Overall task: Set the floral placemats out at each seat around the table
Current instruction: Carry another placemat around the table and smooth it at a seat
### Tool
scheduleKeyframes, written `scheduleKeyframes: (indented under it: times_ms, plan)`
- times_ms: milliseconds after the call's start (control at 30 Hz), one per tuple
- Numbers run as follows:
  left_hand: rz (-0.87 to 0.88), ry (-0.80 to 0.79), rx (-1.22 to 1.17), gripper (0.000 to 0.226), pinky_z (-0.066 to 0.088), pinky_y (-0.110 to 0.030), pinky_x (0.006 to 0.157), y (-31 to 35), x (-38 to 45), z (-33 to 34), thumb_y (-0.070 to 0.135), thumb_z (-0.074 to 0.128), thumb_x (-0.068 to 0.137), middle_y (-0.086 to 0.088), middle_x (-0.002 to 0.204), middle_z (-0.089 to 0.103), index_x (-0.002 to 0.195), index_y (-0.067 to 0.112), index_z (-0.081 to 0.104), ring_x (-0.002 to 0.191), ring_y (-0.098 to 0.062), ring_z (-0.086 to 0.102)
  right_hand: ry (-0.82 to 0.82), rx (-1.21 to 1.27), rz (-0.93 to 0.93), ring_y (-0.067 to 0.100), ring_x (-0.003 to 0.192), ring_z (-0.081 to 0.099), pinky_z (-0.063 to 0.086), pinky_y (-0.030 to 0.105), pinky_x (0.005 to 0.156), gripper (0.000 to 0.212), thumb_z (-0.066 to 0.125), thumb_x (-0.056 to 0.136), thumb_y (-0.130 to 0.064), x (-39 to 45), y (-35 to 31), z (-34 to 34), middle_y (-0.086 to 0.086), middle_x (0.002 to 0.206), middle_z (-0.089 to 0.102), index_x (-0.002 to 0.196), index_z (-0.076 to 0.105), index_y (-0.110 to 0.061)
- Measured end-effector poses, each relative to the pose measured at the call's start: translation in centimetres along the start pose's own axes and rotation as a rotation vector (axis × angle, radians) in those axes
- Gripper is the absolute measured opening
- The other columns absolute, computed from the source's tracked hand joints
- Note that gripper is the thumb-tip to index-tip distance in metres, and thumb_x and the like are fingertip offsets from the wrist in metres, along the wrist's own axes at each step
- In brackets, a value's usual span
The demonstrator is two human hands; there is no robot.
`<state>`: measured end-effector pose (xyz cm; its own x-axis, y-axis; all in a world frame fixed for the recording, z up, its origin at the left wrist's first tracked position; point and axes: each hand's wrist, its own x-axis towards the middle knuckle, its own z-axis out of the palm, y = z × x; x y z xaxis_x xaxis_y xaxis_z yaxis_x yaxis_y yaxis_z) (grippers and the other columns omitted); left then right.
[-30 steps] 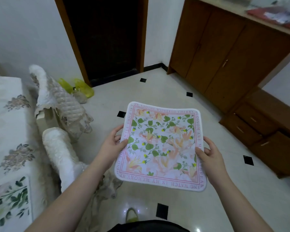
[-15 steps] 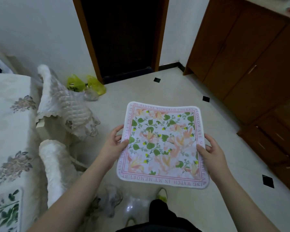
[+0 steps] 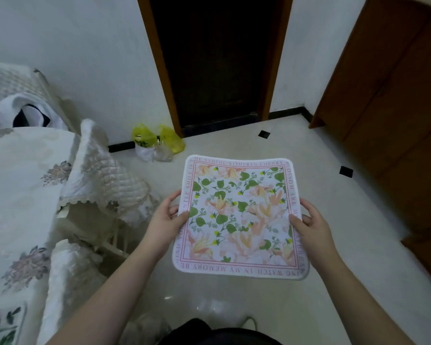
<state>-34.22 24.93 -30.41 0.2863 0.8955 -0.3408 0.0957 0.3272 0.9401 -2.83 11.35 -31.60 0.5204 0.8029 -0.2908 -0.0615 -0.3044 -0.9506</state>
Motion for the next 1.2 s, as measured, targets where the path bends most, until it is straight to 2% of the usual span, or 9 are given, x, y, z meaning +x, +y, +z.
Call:
scheduleKeyframes:
  times_ms: [200,400,533,600,700,767,900,1100,1200]
  plan:
    - [-0.026,0.092,-0.079,0.058,0.063,-0.047,0.064,0.2,3.0,-3.4,0.006,0.066,0.093,-0.007,0.109,0.076,0.137,0.039,0.048,0.090,-0.036,0.075,-0.099,-0.016,0.004,0.026,0.078,0.076,0.062,0.041,0.064,0.044,0.062,0.095,-0.011,4.9,-2.3,4.3,0.002,0.089,0.077,0.120,0.056,-0.048]
    - [-0.022,0.164,-0.159,0.058,0.062,-0.045,0.064,0.7,7.7,-7.7,0.001,0.064,0.093,-0.011,0.106,0.076,0.138,0.035,0.049,0.089,-0.037,0.075,-0.180,-0.076,-0.019,0.027,0.080,0.076,0.061,0.044,0.068,0.044,0.061,0.095,-0.011,10.5,-4.9,10.3,0.004,0.091,0.077,0.131,0.053,-0.035]
    - [-0.022,0.189,-0.231,0.058,0.060,-0.060,0.073,1.8,11.2,-11.3,0.002,0.066,0.091,-0.013,0.110,0.075,0.137,0.034,0.050,0.093,-0.041,0.073,-0.216,-0.095,-0.035,0.027,0.079,0.076,0.062,0.044,0.068,0.045,0.061,0.095,-0.008,14.0,-7.3,15.2,0.004,0.090,0.077,0.131,0.054,-0.035]
    - [-0.026,0.193,-0.235,0.060,0.059,-0.060,0.075,2.5,12.7,-12.9,0.004,0.068,0.090,-0.014,0.111,0.074,0.138,0.034,0.050,0.093,-0.042,0.073,-0.225,-0.111,-0.046,0.026,0.078,0.076,0.061,0.039,0.062,0.045,0.060,0.095,-0.009,15.4,-8.6,17.4,0.003,0.089,0.077,0.126,0.056,-0.041]
    - [-0.018,0.203,-0.259,0.061,0.060,-0.057,0.075,3.6,15.1,-15.0,0.005,0.070,0.089,-0.015,0.109,0.074,0.138,0.035,0.050,0.092,-0.042,0.073,-0.236,-0.103,-0.060,0.024,0.077,0.076,0.060,0.032,0.055,0.049,0.059,0.096,-0.010,17.1,-10.5,20.3,0.003,0.090,0.077,0.106,0.059,-0.058]
    - [-0.015,0.214,-0.251,0.061,0.061,-0.054,0.073,4.3,16.7,-16.2,0.004,0.069,0.090,-0.016,0.108,0.075,0.138,0.035,0.050,0.091,-0.041,0.074,-0.235,-0.110,-0.059,0.024,0.077,0.076,0.059,0.031,0.054,0.051,0.059,0.096,-0.009,18.4,-11.3,21.9,0.003,0.090,0.078,0.102,0.060,-0.060]
    - [-0.004,0.215,-0.276,0.056,0.062,-0.045,0.063,5.0,19.2,-18.0,0.006,0.068,0.091,-0.014,0.107,0.075,0.133,0.040,0.054,0.089,-0.039,0.074,-0.256,-0.117,-0.042,0.028,0.079,0.076,0.060,0.036,0.056,0.046,0.059,0.096,-0.009,20.9,-12.3,24.4,0.006,0.091,0.077,0.106,0.061,-0.054]
    - [-0.001,0.263,-0.249,0.052,0.060,-0.056,0.075,5.6,23.8,-19.4,0.010,0.065,0.093,-0.012,0.109,0.075,0.129,0.047,0.056,0.091,-0.040,0.074,-0.293,-0.134,-0.027,0.026,0.076,0.076,0.059,0.032,0.052,0.047,0.058,0.096,-0.010,25.7,-13.6,27.2,0.004,0.090,0.077,0.104,0.060,-0.057]
    - [-0.004,0.298,-0.232,0.051,0.061,-0.056,0.071,6.1,26.4,-19.5,0.012,0.064,0.095,-0.012,0.107,0.076,0.130,0.047,0.055,0.089,-0.039,0.075,-0.300,-0.140,-0.016,0.026,0.079,0.076,0.060,0.035,0.055,0.042,0.059,0.097,-0.012,28.7,-14.0,28.1,0.003,0.092,0.077,0.113,0.059,-0.051]
